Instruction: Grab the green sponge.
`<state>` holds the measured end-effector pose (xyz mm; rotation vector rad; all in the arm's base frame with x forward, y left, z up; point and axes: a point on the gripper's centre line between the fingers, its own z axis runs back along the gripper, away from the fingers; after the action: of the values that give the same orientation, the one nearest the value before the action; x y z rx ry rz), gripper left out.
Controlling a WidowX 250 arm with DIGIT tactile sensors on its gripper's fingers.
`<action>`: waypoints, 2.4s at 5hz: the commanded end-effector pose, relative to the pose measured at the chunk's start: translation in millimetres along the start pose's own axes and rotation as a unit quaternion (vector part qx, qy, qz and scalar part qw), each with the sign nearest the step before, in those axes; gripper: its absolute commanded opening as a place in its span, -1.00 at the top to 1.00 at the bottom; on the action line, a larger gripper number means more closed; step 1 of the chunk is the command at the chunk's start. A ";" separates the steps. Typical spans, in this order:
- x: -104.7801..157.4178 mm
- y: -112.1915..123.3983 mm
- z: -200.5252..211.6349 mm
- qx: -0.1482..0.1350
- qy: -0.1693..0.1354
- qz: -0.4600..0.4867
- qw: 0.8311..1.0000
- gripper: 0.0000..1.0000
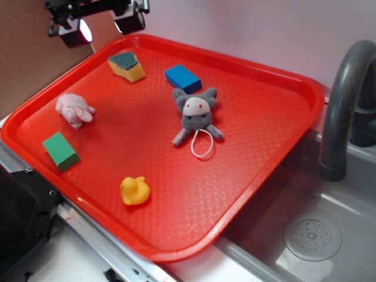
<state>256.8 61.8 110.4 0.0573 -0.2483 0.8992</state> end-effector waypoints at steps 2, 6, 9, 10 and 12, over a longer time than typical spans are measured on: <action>30.1 16.4 -38.2 -0.027 0.024 0.039 0.999 -1.00; 49.2 -12.8 -84.9 -0.075 0.080 0.023 0.994 -1.00; 25.0 -1.2 -39.7 0.026 0.014 -0.093 0.995 1.00; 9.1 -0.4 -7.6 0.034 -0.010 -0.189 0.981 1.00; -39.2 -13.9 79.1 -0.021 0.094 -0.409 0.908 1.00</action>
<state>224.8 -4.8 159.9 0.0300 0.0161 0.0669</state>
